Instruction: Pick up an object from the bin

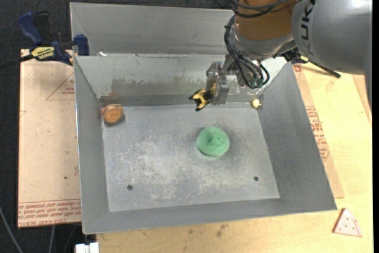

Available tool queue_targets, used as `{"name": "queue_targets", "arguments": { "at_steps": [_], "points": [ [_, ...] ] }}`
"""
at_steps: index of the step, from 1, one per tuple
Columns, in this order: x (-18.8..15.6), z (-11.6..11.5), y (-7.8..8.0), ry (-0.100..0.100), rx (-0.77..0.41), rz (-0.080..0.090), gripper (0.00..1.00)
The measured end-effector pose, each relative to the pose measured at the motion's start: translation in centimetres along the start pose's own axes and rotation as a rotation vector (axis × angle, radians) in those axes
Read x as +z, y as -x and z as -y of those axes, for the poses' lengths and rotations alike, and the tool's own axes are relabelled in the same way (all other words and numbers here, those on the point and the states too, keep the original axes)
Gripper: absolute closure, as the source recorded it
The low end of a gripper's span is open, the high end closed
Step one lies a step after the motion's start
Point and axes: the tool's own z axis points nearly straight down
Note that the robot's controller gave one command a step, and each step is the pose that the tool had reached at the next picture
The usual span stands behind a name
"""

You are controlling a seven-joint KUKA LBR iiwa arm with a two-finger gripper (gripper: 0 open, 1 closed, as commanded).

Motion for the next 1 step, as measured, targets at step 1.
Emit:
{"name": "queue_targets", "arguments": {
  "at_steps": [1],
  "points": [
    [0.0,0.0,0.0,0.0,0.0,0.0,1.0]
  ]
}}
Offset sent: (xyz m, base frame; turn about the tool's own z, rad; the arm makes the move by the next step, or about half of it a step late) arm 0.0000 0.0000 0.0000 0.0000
